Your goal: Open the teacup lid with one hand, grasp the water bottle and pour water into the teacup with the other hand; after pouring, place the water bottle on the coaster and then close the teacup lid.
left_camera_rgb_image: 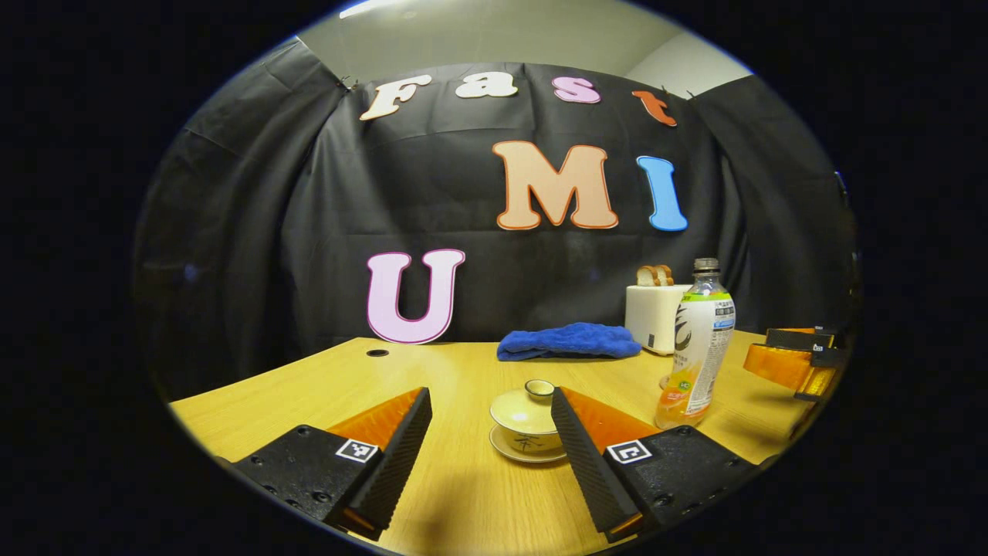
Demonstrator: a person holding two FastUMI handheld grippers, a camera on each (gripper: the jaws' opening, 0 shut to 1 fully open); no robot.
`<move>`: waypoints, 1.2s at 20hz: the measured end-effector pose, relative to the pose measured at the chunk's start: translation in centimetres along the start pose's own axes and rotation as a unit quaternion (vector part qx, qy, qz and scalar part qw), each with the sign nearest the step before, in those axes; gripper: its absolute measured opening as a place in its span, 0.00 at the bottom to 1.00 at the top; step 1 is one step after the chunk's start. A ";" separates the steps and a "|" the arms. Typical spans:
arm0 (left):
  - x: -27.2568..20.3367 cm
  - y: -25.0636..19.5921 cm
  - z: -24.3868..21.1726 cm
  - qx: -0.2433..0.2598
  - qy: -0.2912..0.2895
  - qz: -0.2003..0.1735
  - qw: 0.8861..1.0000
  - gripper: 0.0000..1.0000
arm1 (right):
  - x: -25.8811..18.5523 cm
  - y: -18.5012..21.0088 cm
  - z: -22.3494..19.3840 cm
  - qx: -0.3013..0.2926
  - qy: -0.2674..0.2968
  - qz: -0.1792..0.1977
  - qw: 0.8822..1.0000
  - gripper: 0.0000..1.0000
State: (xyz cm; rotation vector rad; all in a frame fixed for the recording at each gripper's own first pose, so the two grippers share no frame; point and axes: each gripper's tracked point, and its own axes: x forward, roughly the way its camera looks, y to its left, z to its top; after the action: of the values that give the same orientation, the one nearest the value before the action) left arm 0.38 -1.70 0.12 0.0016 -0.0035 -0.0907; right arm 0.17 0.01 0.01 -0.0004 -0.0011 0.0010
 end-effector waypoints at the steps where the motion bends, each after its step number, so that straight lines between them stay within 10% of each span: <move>1: 0.2 -0.1 0.1 0.000 -0.001 -0.005 1.000 0.91 | 0.0 0.0 0.1 0.000 0.000 0.000 1.000 0.99; 24: 7.2 -4.6 -2.2 0.032 0.068 -0.094 0.993 0.71 | 0.2 0.5 -0.1 0.000 -0.002 0.013 1.000 0.94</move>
State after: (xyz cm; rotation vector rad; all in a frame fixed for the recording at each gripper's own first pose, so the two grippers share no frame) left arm 7.10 -6.92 -2.08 0.0715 0.1300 -0.2780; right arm 0.36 0.54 -0.11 -0.0007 -0.0044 0.0266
